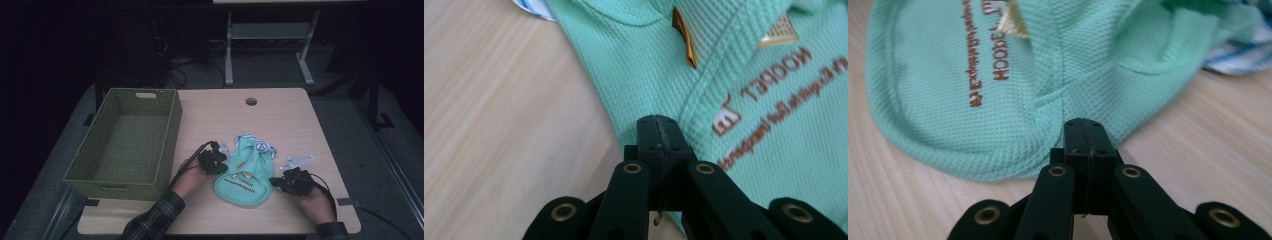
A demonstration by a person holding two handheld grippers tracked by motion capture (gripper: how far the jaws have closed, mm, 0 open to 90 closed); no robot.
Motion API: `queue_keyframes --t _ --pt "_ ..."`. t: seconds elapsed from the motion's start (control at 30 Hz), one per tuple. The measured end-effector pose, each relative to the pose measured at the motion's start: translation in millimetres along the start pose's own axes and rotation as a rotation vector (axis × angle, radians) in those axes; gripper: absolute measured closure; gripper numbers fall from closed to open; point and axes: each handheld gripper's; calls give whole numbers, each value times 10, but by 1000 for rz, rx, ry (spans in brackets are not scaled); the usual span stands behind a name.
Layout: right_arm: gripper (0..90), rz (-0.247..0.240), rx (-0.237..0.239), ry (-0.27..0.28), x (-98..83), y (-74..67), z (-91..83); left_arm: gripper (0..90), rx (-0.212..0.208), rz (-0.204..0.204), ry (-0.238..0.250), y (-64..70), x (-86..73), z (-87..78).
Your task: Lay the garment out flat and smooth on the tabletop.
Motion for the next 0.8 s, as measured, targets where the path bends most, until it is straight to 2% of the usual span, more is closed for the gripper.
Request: queue_keyframes --t 0.13,0.27,0.33,0.37,0.4,0.5,0.57,0.7,0.8 --pt "900 16 2 9 -28 73 -15 897 -39 8 -10 126 -74 -48" --pt "900 26 -1 11 -26 118 -15 897 -101 19 0 265 -147 -79" --pt "900 21 -5 10 -18 118 -12 890 -119 10 13 286 -159 -84" --pt "899 22 -6 10 -16 112 -10 881 -131 -11 27 287 -158 -88" --pt "897 20 -8 8 -14 108 -11 876 -129 1 19 265 -154 -103" --pt "873 14 -4 15 -10 90 -25 869 -116 -31 50 219 -140 -140" --pt "857 14 4 28 -3 80 -40 850 -105 -39 62 166 -133 -183" --pt "819 16 24 40 5 41 -63 780 -85 -52 98 116 -89 -208" --pt "786 3 34 46 20 -3 -55 718 -79 -47 113 106 -18 -168"
Point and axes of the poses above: each handheld gripper's, and its own axes: z roughly forward along the jaws, x roughly out of its top, y roughly to its right, and after that the axes turned 5 degrees about -y, right-handed
